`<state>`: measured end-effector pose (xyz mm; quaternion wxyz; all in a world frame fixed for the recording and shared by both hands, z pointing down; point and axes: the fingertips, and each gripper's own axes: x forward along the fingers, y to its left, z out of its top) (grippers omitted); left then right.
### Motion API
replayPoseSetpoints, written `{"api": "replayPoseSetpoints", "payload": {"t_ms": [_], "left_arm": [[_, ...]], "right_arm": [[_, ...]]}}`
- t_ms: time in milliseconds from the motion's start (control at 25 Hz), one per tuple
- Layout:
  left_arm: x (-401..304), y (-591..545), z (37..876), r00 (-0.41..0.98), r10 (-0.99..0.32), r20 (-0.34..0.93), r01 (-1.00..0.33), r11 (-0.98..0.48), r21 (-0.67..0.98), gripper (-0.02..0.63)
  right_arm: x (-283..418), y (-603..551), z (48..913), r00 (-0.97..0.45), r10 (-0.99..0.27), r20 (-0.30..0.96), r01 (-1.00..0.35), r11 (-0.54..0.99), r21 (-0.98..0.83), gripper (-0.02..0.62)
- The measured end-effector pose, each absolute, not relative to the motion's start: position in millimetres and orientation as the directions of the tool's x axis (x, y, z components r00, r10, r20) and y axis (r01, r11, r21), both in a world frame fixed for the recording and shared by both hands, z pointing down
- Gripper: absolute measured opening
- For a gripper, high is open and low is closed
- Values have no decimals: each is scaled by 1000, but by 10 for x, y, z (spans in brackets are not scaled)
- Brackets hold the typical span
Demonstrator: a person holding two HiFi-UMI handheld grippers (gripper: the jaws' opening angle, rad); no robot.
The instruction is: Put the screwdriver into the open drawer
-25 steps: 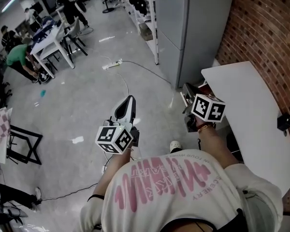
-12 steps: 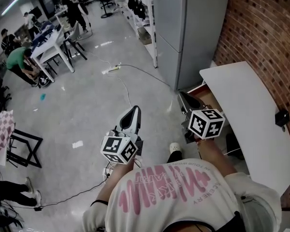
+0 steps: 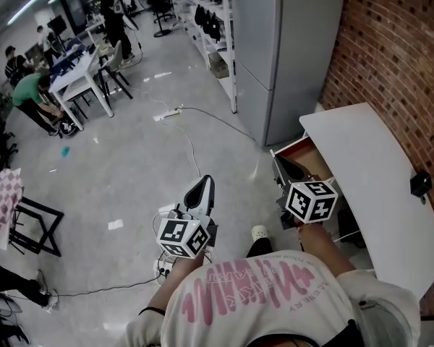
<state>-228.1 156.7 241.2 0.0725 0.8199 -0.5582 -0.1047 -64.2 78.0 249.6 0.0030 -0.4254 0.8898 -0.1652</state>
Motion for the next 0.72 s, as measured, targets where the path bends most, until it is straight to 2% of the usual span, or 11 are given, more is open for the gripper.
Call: {"api": "replayPoseSetpoints", "payload": {"t_ms": [720], "left_arm": [[-2239,1565,2421,367,-926,-90,-896,-377,234,2]], "right_arm": [[-745,851,2518,-659,-739,140,-739,603,-300,12]]}}
